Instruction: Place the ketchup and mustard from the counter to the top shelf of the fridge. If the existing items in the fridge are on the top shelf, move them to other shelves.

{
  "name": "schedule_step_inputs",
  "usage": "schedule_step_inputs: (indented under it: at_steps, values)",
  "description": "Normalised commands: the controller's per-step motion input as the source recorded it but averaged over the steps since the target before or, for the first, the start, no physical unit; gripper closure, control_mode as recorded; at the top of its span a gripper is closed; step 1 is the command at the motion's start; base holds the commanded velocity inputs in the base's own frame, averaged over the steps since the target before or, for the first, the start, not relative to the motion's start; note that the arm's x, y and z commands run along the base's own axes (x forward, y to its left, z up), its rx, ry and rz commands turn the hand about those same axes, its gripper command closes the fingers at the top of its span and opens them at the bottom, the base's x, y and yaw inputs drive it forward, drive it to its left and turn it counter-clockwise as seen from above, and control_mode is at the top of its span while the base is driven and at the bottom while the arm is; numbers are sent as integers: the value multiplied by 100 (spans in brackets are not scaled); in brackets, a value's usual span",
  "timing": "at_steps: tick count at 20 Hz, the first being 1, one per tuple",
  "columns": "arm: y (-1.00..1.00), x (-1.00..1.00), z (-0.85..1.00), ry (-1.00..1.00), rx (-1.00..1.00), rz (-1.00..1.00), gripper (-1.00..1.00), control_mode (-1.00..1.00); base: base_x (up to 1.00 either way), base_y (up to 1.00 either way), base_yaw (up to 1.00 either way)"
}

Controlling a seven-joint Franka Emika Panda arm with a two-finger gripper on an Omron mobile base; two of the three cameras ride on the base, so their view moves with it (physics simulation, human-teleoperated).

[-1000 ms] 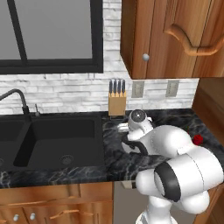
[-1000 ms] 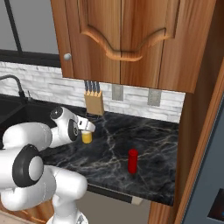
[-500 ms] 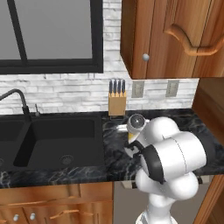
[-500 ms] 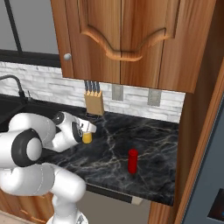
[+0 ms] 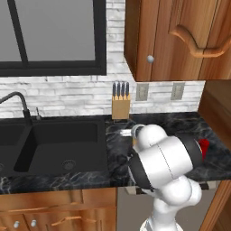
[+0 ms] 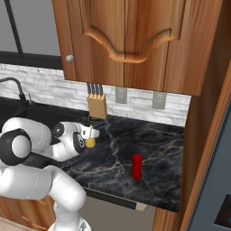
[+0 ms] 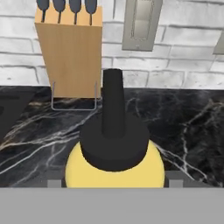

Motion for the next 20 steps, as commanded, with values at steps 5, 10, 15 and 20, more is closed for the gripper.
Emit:
schedule_step_inputs:
  at_steps: [5,10,15,20]
  values:
    - [0,0,0,0,0,0,100,-100,0,0,0]
    - [0,-23,43,0,0,0,100,-100,0,0,0]
    - [0,-50,81,0,0,0,100,-100,0,0,0]
    - [0,-60,94,0,0,0,100,-100,0,0,0]
